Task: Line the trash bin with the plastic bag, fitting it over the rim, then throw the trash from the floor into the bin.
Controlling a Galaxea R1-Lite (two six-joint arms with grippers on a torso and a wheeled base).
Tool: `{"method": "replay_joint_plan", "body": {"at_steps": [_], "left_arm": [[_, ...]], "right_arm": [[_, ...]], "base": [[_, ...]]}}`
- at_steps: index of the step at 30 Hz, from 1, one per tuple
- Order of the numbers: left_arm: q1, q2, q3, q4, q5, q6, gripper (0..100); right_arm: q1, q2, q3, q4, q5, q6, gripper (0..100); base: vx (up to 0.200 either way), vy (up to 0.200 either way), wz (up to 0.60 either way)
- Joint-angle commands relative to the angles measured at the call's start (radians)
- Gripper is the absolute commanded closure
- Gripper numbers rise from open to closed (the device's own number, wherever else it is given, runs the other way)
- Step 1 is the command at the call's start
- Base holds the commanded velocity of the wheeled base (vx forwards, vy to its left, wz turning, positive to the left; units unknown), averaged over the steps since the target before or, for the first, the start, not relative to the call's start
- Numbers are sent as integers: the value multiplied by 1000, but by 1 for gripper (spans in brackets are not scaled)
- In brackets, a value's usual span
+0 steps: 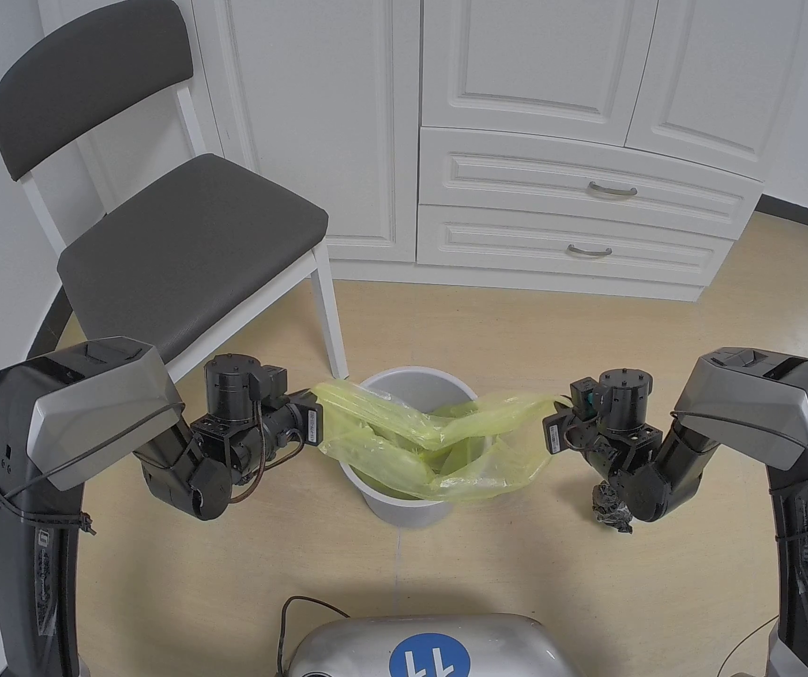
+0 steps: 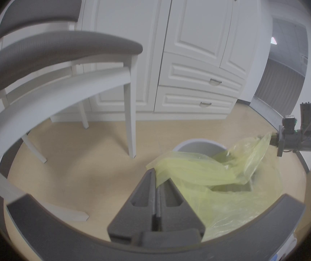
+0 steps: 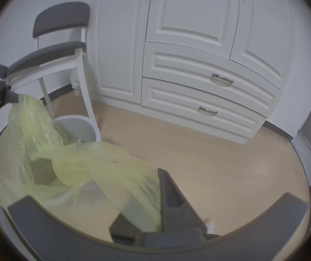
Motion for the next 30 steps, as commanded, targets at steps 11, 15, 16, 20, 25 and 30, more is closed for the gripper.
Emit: {"method": "replay_joint_plan", "body": {"at_steps": [11, 15, 16, 20, 25, 30], "left_arm": [[21, -56, 68, 131, -3, 80, 100], [22, -57, 85, 130, -6, 107, 100], [22, -59, 88, 130, -7, 110, 100], [33, -77, 120, 130, -38, 141, 100], [56, -106, 188, 131, -107, 222, 100], [56, -95, 211, 131, -130, 265, 100]], "right_arm": [[-17, -45, 179, 28, 59, -131, 100], [-17, -96, 234, 80, 96, -162, 100], [-17, -102, 239, 87, 101, -165, 100], [-29, -143, 273, 133, 131, -196, 100], [-40, -148, 304, 147, 147, -257, 100], [-37, -140, 327, 149, 150, -293, 100]], "base": [[0, 0, 0], [0, 0, 0], [0, 0, 0], [0, 0, 0], [0, 0, 0], [0, 0, 0]]}}
